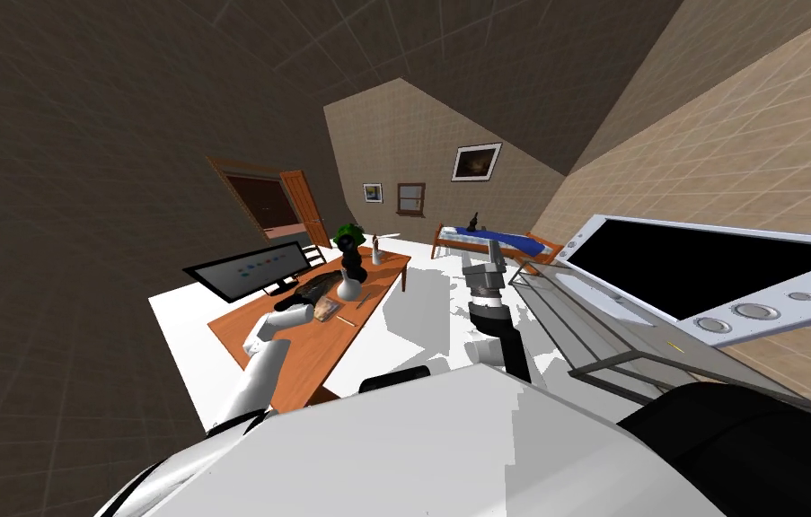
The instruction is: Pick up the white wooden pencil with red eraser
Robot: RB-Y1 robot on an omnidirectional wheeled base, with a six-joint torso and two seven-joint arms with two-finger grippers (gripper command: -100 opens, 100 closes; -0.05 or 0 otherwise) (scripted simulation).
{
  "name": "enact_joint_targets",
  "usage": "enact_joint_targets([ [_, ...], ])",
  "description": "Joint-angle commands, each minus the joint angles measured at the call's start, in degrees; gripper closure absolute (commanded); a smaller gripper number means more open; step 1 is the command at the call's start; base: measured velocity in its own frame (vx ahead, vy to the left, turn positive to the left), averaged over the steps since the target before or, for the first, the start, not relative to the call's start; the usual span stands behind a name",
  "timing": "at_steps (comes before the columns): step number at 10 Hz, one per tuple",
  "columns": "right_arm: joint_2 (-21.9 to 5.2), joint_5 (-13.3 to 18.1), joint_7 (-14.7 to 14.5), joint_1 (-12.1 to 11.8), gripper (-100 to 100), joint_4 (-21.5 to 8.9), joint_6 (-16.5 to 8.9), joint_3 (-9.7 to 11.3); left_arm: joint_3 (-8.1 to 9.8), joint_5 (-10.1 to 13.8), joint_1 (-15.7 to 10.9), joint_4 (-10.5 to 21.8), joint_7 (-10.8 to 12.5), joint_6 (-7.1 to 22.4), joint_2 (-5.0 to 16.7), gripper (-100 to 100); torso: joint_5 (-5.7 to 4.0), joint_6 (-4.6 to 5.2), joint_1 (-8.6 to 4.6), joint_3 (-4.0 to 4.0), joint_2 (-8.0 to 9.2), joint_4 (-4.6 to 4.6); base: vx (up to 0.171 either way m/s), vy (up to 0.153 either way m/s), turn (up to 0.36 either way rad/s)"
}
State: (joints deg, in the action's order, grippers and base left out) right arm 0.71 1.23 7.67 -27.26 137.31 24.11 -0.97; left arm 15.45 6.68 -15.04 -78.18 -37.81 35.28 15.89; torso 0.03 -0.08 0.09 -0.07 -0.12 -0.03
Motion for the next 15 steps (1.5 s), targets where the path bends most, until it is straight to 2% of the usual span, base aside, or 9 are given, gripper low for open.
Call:
enact_joint_targets([
  [1,0.0,0.0,0.0,0.0,0,0.0,0.0,0.0,0.21,-0.9,-0.7,2.2,0.0,0.5,-0.6,-100,0.0,0.0,0.0,0.0,0.0,0.0,0.006,0.006,0.027],
  [4,0.0,0.0,0.0,0.0,0,0.0,0.0,0.0,2.74,-0.6,-3.6,7.6,-1.8,5.9,0.9,-100,-0.01,0.01,-0.03,0.0,-0.01,0.0,0.018,0.01,-0.144],
  [6,0.0,0.0,0.0,0.0,0,0.0,0.0,0.0,2.74,-0.6,-3.6,9.9,-1.8,6.3,0.9,-100,0.0,0.0,-0.01,-0.02,-0.04,-0.01,0.018,0.012,-0.033],
  [7,0.0,0.0,0.0,0.0,0,0.0,0.0,0.0,3.97,-0.5,-4.9,11.5,-2.6,9.0,1.6,-100,-0.01,0.0,-0.03,0.0,-0.01,0.0,0.017,0.005,-0.147],
  [9,0.0,0.0,0.0,0.0,0,0.0,0.0,0.0,3.97,-0.5,-4.9,13.7,-2.6,9.0,1.6,-100,-0.01,0.01,-0.03,-0.01,-0.03,0.0,0.015,0.011,-0.049],
  [10,0.0,0.0,0.0,0.0,0,0.0,0.0,0.0,5.18,-0.5,-6.1,16.0,-3.3,11.6,2.3,-100,-0.01,0.0,-0.03,0.0,0.0,0.0,0.023,0.009,-0.152],
  [12,0.0,0.0,0.0,0.0,0,0.0,0.0,0.0,6.34,-0.4,-7.2,19.2,-4.0,14.0,3.0,-100,-0.01,0.01,-0.04,-0.02,-0.04,0.0,0.029,0.01,-0.114],
  [14,0.0,0.0,0.0,0.0,0,0.0,0.0,0.0,6.34,-0.4,-7.2,20.9,-4.0,14.1,3.0,-100,-0.01,0.0,-0.04,-0.04,-0.07,-0.01,0.025,0.008,-0.041],
  [15,0.0,0.0,0.0,0.0,0,0.0,0.0,0.0,7.45,-0.4,-8.2,22.6,-4.7,16.5,3.6,-100,-0.01,-0.01,-0.05,-0.02,-0.03,0.0,0.028,0.009,-0.12],
])
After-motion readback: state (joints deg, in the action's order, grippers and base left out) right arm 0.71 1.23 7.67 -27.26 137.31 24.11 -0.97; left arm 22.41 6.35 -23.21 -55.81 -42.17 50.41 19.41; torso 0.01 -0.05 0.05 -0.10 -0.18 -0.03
